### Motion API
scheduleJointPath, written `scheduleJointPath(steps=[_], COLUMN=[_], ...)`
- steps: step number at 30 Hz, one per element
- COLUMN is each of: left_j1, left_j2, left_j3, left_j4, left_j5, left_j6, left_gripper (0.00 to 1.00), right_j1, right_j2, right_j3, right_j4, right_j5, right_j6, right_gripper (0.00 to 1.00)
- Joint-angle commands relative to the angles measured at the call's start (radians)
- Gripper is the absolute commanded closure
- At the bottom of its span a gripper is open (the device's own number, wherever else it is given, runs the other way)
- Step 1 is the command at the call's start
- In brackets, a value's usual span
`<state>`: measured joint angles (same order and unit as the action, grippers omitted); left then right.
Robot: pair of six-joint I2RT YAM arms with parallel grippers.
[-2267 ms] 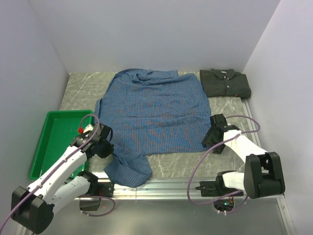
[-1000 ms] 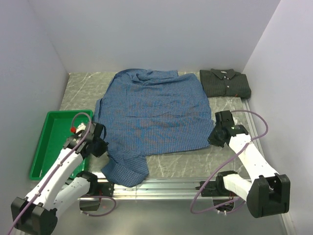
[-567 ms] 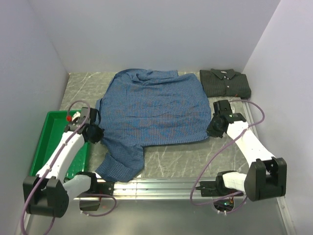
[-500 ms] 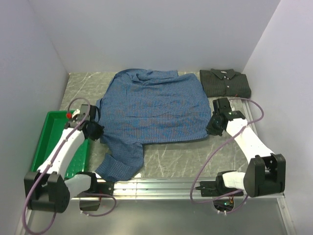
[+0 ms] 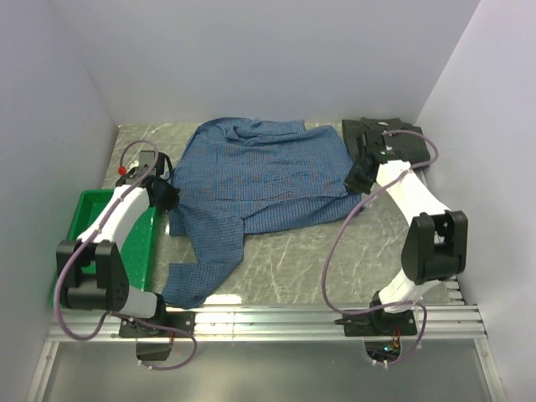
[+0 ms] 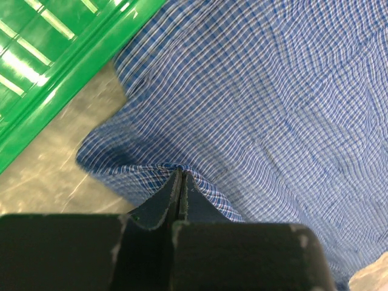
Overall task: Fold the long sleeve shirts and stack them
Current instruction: Fold the shirt
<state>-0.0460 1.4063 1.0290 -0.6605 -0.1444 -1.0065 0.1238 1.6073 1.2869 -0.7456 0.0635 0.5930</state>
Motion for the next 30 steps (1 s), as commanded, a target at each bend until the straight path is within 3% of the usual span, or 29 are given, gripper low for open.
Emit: scheduleJointPath(steps=[1, 13, 19, 24, 26, 30], left_j1=[0.009, 0.017, 0.017, 0.017, 0.017, 0.008], left_j2=[0.048, 0.247, 0.296, 0.247, 0.206, 0.091], left_j3=[0.074, 0.190, 0.215, 0.261, 0.284, 0.260], left_j4=[0.056, 0.134, 0.196, 0.225, 0.216, 0.211], left_j5=[0.003, -0.041, -0.044, -0.046, -0.049, -0.023], left_j6=[0.026, 0.078, 0.112, 0.158, 0.172, 0.203], left_gripper=[1.00, 1.00, 0.98, 0.78, 0.60, 0.30], right_j1=[-0.007, -0.038, -0.041, -0.039, -0.039, -0.039], right_j2=[0.054, 0.252, 0.306, 0.234, 0.189, 0.074], right_j3=[0.109, 0.199, 0.252, 0.249, 0.247, 0.188], right_j4=[0.017, 0.074, 0.080, 0.097, 0.094, 0.118], right_j5=[0.022, 0.076, 0.087, 0.107, 0.114, 0.121], right_j6=[-0.013, -0.012, -0.035, -0.061, -0.064, -0.061], right_gripper=[1.00, 0.98, 0.88, 0.54, 0.44, 0.38])
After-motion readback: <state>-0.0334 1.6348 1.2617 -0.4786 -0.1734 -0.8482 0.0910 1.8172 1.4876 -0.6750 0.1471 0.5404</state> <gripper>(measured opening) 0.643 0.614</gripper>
